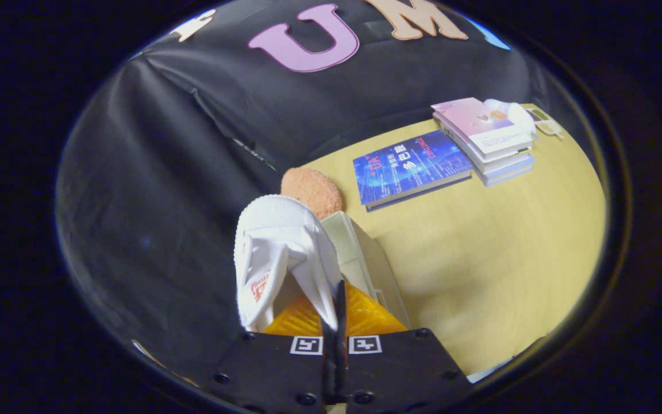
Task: Open the storage box then place both shoes into the box .Put the left shoe in first, then the right shoe, with the right side of both shoes facing outward in a uniform manner.
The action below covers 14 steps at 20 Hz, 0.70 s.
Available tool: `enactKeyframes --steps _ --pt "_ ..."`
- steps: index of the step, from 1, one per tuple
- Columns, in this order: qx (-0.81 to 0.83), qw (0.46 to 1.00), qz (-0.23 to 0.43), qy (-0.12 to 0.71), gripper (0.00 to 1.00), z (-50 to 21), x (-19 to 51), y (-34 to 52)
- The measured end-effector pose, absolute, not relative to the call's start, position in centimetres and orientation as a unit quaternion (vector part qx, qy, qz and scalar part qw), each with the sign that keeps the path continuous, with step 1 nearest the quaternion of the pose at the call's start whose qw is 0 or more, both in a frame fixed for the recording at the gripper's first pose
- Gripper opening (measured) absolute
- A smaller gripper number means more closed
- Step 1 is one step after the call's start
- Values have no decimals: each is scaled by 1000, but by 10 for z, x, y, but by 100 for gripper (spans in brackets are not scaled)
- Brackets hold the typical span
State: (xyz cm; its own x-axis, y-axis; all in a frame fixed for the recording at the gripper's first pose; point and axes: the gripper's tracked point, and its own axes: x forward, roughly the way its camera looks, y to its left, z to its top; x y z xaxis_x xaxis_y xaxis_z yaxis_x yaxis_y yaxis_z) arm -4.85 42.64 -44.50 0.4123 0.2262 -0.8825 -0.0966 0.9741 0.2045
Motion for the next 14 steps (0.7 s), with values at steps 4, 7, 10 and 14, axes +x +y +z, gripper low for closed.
enactKeyframes --steps 4,7,10,14 --pt "-15 850 69 523 3 -476 -53 416" --pt "-27 850 72 522 4 -483 -56 421" --pt "-11 844 87 529 25 -486 -61 430" --pt "11 849 132 511 75 -466 -60 447"
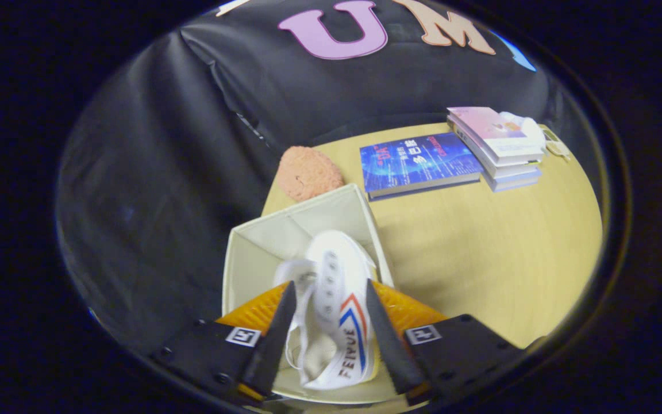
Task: Open the storage box then place both shoes into the box .Put the left shoe in first, then the right shoe, with the right side of both shoes facing outward in a uniform manner.
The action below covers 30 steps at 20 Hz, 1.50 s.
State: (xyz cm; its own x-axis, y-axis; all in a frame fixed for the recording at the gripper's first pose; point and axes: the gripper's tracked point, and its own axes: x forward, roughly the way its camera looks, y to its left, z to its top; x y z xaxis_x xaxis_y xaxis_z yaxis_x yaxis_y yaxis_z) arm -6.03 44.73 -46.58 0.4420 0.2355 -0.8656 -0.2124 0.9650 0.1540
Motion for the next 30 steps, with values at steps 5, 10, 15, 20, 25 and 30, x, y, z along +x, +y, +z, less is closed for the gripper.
enactKeyframes --steps 5,10,15,20,25,30 --pt "-2 880 139 455 100 -416 -41 411" --pt "-38 923 123 362 99 -353 -13 330" --pt "-54 950 77 298 99 -307 0 250" --pt "-61 971 70 219 99 -241 5 209" --pt "-77 983 88 143 98 -164 19 193" --pt "-74 987 108 89 98 -108 21 185"
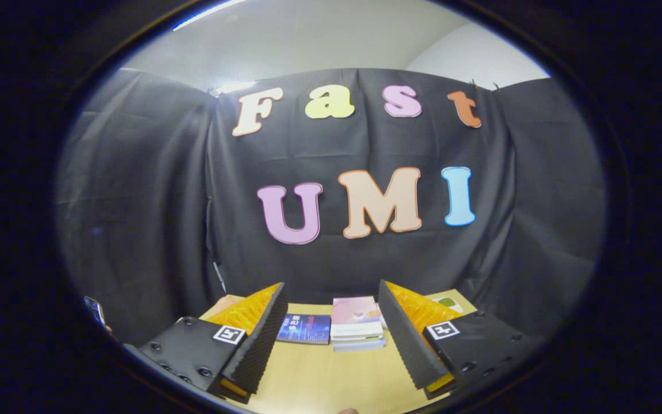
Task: Open the storage box then place both shoes into the box .Put the left shoe in first, then the right shoe, with the right side of both shoes facing outward in a uniform manner.
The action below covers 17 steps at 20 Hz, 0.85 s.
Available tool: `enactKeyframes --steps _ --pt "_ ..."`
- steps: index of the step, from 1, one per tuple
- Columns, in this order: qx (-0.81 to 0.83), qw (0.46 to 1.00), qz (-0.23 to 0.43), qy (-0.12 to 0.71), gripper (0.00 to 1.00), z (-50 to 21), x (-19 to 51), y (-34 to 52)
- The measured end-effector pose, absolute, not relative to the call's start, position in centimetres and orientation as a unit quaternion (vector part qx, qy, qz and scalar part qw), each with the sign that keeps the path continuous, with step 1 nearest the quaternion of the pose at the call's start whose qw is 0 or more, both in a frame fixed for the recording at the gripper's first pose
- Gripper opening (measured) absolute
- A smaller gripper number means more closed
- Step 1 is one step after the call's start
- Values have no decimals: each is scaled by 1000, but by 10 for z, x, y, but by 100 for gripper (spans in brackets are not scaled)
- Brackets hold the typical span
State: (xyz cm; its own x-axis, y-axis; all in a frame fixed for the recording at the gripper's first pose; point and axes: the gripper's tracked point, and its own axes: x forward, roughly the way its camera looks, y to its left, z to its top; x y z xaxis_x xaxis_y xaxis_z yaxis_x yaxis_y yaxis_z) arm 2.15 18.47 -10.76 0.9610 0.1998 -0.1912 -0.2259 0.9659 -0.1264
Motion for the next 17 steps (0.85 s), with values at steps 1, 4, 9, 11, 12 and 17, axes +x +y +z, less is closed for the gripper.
enactKeyframes --steps 1,4,9,11,12,17 --pt "-71 988 110 81 98 -98 21 182" --pt "-70 989 116 64 98 -80 20 175" --pt "-59 988 129 56 98 -62 17 162" --pt "-53 988 133 53 98 -55 17 155" --pt "-52 988 134 52 98 -52 17 151" --pt "-55 987 145 50 98 -44 14 135"
